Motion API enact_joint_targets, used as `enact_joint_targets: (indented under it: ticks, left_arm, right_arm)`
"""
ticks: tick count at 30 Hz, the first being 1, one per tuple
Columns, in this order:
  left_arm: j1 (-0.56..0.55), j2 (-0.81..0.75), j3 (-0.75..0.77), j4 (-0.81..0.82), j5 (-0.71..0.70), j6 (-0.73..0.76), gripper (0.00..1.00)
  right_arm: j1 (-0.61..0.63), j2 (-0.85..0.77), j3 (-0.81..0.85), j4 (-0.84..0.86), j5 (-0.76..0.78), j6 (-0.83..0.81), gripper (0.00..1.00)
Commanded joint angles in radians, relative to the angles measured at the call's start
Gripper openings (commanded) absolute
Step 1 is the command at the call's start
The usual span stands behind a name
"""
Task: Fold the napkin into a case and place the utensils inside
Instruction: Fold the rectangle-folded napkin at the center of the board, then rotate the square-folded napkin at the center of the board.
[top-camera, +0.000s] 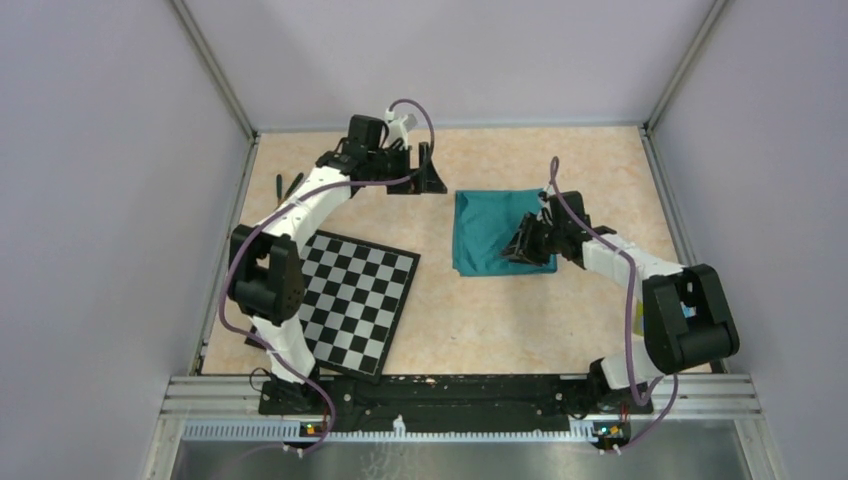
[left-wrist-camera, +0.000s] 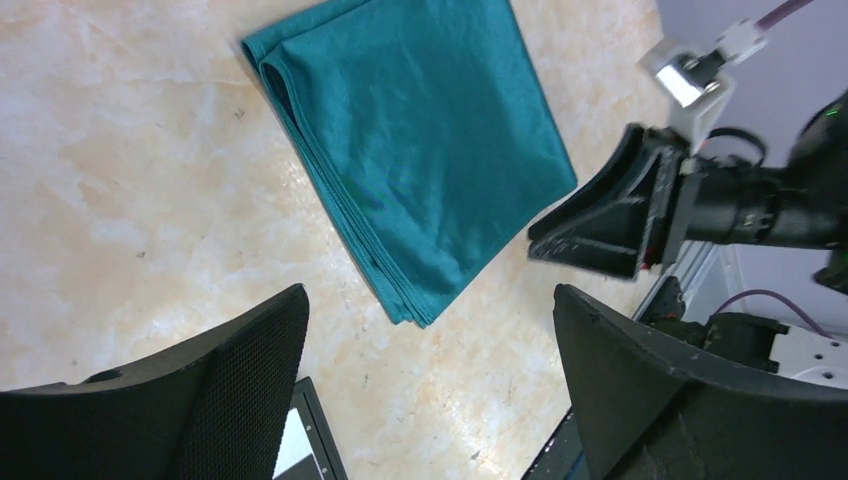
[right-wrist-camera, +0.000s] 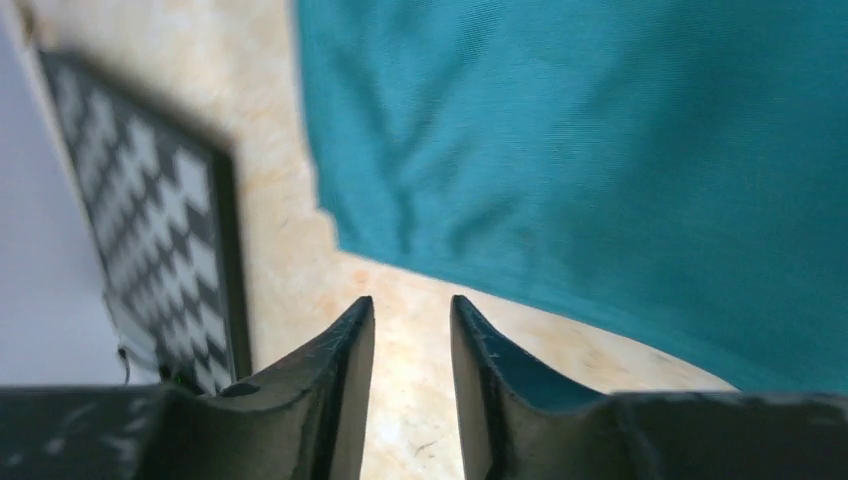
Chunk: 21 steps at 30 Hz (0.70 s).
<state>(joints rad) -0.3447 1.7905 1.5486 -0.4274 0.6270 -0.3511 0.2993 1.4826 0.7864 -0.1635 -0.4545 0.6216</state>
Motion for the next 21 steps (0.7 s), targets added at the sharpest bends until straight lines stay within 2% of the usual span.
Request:
enact_joint_targets:
  ticks: [1,3,5,8,15,17,21]
  left_arm:
    - [-0.049,0.076,-0.006,0.025,-0.016,0.042,0.94]
    - [-0.089,0.097,0.004,0.016,-0.073,0.042,0.93]
    - [-0.124,0.132,0.033,0.005,-0.109,0.031,0.91]
    - [-0.166,0.207,0.102,-0.014,-0.124,-0.022,0.87]
    - [-0.196,0.283,0.138,0.098,-0.161,-0.153,0.88]
    - [-0.192,0.317,0.177,0.108,-0.176,-0.155,0.91]
    - [-0.160,0.413,0.339,0.087,-0.182,-0.142,0.93]
  right_arm:
    - [-0.035,-0.042,-0.016,-0.071,0.251,-0.036,0.21]
    - [-0.045,-0.012,-0.013,-0.076,0.300,-0.058,0.06]
    - [-0.061,0.027,-0.009,-0.082,0.355,-0.079,0.00]
    - [-0.111,0.101,-0.004,-0.091,0.391,-0.103,0.00]
    - [-0.250,0.261,0.030,-0.075,0.448,-0.139,0.00]
    - [-0.264,0.337,0.113,-0.103,0.523,-0.137,0.00]
    - [-0.277,0.508,0.427,-0.263,0.607,-0.180,0.00]
